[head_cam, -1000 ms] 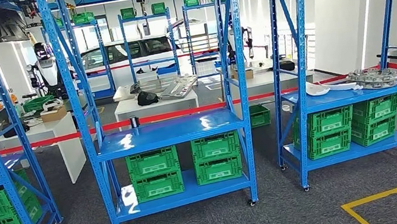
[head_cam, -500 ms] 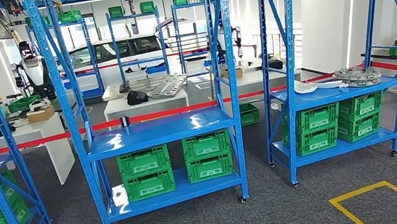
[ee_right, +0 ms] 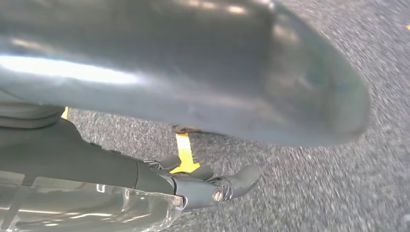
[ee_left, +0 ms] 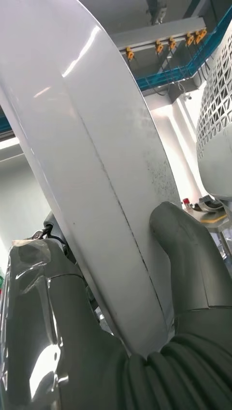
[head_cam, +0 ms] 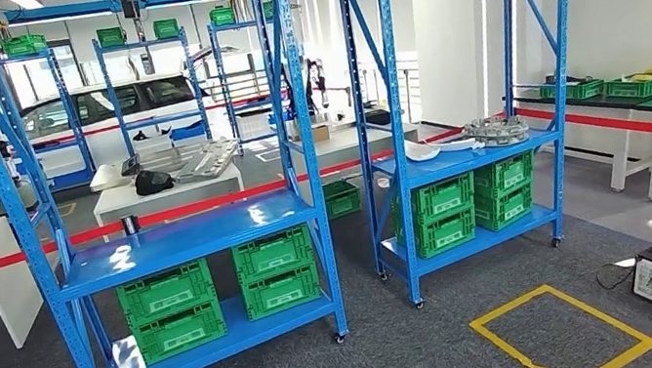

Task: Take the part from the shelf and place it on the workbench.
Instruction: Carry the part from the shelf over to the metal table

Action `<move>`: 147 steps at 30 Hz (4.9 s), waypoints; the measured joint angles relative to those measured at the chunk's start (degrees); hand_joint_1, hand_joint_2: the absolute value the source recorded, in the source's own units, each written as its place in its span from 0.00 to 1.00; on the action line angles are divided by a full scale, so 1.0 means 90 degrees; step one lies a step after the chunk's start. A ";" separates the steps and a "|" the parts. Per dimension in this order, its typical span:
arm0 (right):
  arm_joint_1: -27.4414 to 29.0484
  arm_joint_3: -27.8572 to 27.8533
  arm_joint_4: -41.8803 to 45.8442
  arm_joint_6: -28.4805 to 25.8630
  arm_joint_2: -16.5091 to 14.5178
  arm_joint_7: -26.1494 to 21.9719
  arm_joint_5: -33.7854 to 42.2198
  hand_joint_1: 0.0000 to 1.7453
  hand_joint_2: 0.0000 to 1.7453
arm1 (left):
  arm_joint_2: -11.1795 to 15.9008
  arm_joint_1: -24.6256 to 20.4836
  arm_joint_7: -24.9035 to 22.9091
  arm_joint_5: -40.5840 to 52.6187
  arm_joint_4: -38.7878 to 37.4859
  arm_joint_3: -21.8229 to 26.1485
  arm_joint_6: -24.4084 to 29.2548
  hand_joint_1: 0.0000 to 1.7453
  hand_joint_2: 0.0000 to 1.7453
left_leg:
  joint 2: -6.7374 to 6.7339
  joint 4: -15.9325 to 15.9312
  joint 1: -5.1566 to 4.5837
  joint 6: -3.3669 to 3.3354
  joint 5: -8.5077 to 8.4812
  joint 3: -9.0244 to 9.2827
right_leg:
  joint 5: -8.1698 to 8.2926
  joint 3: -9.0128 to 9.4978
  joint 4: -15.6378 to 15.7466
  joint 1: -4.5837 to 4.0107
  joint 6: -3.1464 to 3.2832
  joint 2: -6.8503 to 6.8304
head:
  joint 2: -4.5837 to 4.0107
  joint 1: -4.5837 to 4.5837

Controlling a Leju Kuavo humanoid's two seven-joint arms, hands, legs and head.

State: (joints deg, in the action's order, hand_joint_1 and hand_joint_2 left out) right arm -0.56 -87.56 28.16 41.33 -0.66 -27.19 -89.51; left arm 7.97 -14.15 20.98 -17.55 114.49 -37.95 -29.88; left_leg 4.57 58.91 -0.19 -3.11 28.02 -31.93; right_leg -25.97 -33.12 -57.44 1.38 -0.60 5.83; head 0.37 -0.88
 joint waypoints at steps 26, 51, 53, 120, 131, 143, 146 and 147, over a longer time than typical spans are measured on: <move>-0.0019 -0.0076 -0.0004 -0.0088 0.0012 -0.0041 -0.0059 0.00 0.00 | 0.0042 -0.0074 0.0085 0.0158 -0.0002 -0.0008 0.0022 1.00 1.00 | -0.0501 0.1579 0.0070 0.0323 0.0835 -0.0642 | 0.0117 -0.0008 0.0131 0.0060 -0.0002 -0.0306 | 0.0001 -0.0008; -0.0029 -0.0083 -0.0061 -0.0206 0.0013 -0.0044 -0.0065 0.00 0.00 | 0.0047 -0.0088 0.0143 0.0197 0.0056 -0.0010 0.0026 1.00 1.00 | -0.0913 0.0053 0.0027 0.0294 0.0250 0.0076 | 0.0112 -0.0006 0.0106 0.0030 -0.0050 -0.0710 | 0.0001 0.0015; -0.0046 -0.0083 -0.0064 -0.0215 0.0018 -0.0046 -0.0065 0.00 0.00 | 0.0058 -0.0083 0.0155 0.0197 0.0063 -0.0004 0.0030 1.00 1.00 | -0.0602 0.0844 0.0049 0.0331 0.0698 -0.0263 | 0.0141 -0.0038 0.0107 0.0027 0.0004 -0.0581 | 0.0001 -0.0001; 0.0058 0.0217 -0.0033 -0.0245 0.0101 -0.0147 -0.0069 0.00 0.00 | 0.0086 0.0010 0.0328 0.0305 0.0172 0.0327 0.0188 1.00 1.00 | -0.0336 0.0651 0.0046 0.0184 0.0310 -0.0139 | 0.0305 -0.0096 0.0134 -0.0022 -0.0014 -0.0166 | 0.0002 -0.0016; 0.0085 0.0249 -0.0087 -0.0328 0.0112 -0.0120 -0.0064 0.00 0.00 | 0.0044 0.0034 0.0410 0.0300 0.0166 0.0357 0.0080 1.00 1.00 | -0.0474 -0.0362 -0.0017 -0.0086 -0.0191 0.0202 | -0.0370 -0.0983 -0.1529 -0.0034 -0.0163 -0.0543 | 0.0001 0.0029; 0.0082 0.0183 0.0119 -0.0086 0.0040 0.0296 -0.0052 0.00 0.00 | 0.0041 0.0038 0.0413 0.0300 0.0151 0.0417 0.0028 1.00 1.00 | -0.0741 0.0167 -0.0029 0.0210 0.0167 -0.0042 | 0.0199 0.0030 0.0158 0.0001 -0.0008 -0.0680 | 0.0001 0.0023; 0.0082 0.0157 0.0231 -0.0052 0.0002 0.0352 -0.0054 0.00 0.00 | 0.0048 0.0044 0.0413 0.0300 0.0149 0.0434 0.0012 1.00 1.00 | -0.0526 0.1431 0.0021 0.0267 0.0776 -0.0619 | 0.0232 -0.0018 0.0153 -0.0017 0.0052 -0.0520 | 0.0001 0.0008; 0.0085 0.0146 0.0258 -0.0047 -0.0009 0.0389 -0.0055 0.00 0.00 | 0.0049 0.0047 0.0413 0.0300 0.0146 0.0434 0.0013 1.00 1.00 | -0.0515 0.1689 0.0030 0.0269 0.0840 -0.0743 | 0.0241 -0.0032 0.0149 -0.0026 0.0060 -0.0460 | 0.0001 0.0005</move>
State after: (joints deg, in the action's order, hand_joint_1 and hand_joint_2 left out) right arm 0.20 -86.24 30.48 40.91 -0.74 -23.69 -90.01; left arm 8.41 -13.72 24.70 -14.84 115.80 -34.05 -29.77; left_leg -0.07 74.12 0.07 -0.69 35.58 -38.62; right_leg -23.80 -33.41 -56.09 1.15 -0.06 1.69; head 0.37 -0.84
